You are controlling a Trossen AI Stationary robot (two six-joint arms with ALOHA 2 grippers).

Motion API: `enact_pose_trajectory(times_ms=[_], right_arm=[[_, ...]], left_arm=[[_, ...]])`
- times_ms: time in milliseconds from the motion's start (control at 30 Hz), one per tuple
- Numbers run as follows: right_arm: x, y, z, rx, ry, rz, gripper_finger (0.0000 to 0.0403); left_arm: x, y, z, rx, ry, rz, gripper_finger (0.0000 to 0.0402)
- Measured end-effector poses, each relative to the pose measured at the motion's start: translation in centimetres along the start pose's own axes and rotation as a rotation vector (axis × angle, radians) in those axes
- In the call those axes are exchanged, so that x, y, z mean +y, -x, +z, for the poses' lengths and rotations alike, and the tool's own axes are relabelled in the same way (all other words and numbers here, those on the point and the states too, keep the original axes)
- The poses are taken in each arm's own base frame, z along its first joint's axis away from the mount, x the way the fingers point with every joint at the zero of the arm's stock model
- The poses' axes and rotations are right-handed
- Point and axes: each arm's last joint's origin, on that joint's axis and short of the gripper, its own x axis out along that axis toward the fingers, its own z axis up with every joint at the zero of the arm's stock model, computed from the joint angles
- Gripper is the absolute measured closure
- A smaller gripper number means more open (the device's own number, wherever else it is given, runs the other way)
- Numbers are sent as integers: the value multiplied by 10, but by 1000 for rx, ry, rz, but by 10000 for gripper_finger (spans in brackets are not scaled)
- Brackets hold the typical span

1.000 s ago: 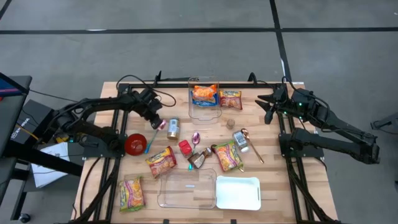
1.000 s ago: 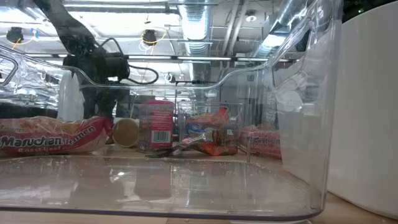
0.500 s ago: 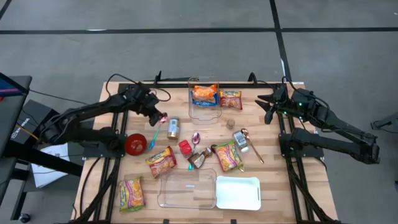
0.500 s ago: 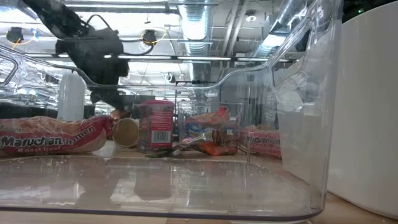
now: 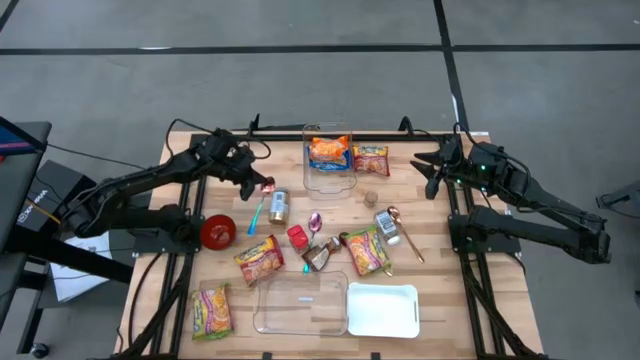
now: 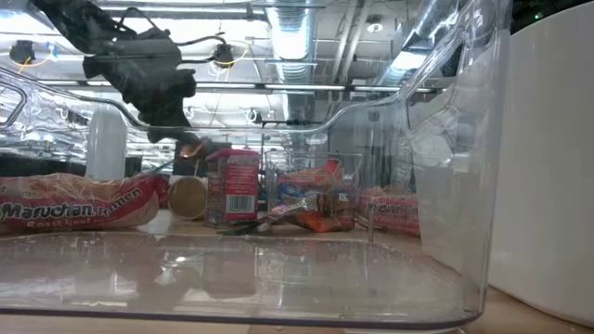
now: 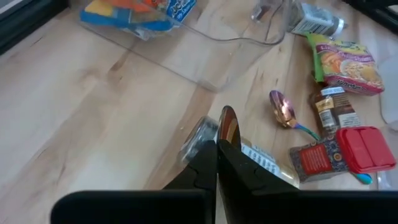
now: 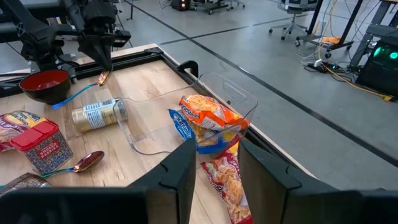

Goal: Pick & Place Food Item
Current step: Put the left blue spoon into the white bin

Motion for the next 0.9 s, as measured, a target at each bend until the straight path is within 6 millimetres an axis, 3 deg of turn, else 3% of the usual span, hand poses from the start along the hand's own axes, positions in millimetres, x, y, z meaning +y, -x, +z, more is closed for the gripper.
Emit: enact_pose_trajectory(times_ms=[500, 700, 900], right_arm=[[0, 0, 1, -7, 0, 1, 289], [0, -1, 3, -23, -1, 1, 289], [4, -16, 6, -19, 4, 43, 289]], left_arm=[[-16, 3, 33, -315, -213, -269, 401], [-34, 4, 49, -472, -296, -274, 401], [-60, 6, 64, -674, -401, -201, 402]])
